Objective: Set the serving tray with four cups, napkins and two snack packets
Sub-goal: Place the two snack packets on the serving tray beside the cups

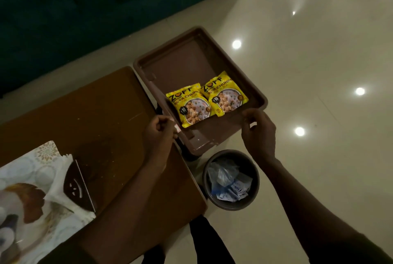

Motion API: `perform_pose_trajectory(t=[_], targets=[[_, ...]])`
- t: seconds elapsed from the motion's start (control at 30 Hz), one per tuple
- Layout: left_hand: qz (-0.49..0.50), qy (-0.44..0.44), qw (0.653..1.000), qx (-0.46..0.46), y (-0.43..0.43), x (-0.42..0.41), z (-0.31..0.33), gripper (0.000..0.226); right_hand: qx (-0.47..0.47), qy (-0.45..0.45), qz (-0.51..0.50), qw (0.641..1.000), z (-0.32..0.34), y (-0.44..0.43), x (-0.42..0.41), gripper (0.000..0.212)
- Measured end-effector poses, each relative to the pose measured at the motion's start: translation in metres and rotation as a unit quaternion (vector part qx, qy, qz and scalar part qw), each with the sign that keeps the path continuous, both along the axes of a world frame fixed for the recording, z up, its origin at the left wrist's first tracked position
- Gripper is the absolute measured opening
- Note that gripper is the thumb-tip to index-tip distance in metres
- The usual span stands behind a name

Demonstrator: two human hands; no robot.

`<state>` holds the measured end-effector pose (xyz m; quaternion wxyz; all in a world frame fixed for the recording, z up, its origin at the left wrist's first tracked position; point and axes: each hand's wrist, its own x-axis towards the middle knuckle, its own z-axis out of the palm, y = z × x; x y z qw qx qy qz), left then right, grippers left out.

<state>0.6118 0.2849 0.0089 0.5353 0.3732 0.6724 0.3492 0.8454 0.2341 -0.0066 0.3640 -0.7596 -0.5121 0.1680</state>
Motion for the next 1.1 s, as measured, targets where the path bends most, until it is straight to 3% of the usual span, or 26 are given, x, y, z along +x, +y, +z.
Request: perform_pose_trajectory(t=[0.23, 0.4, 0.6, 0.87, 1.0, 1.1], targets=[[-0.004, -0.053, 0.997, -0.061, 0.048, 0.022, 0.005, 0.029, -0.034, -0.039, 0.052, 0.997, 0.016, 0.077, 0.015, 0.022], [-0.003, 0.012, 0.997, -0.079, 0.061, 0.050, -0.003, 0.050, -0.153, -0.037, 0.109, 0.981, 0.002, 0.122, 0.026, 0.030], [0.031, 0.010, 0.995, -0.097, 0.074, 0.066, -0.014, 0.061, -0.211, -0.043, 0.107, 0.971, -0.012, 0.146, 0.032, 0.038], [0.072, 0.101, 0.979, -0.164, 0.090, 0.083, -0.036, 0.084, -0.334, -0.065, 0.119, 0.933, -0.025, 0.157, 0.043, 0.054], [0.108, 0.093, 0.975, -0.173, 0.097, 0.090, -0.043, 0.087, -0.340, -0.048, 0.140, 0.929, -0.026, 0.159, 0.042, 0.069], [0.104, 0.083, 0.972, -0.195, 0.101, 0.088, -0.049, 0.083, -0.340, 0.002, 0.113, 0.934, -0.022, 0.160, 0.039, 0.062]])
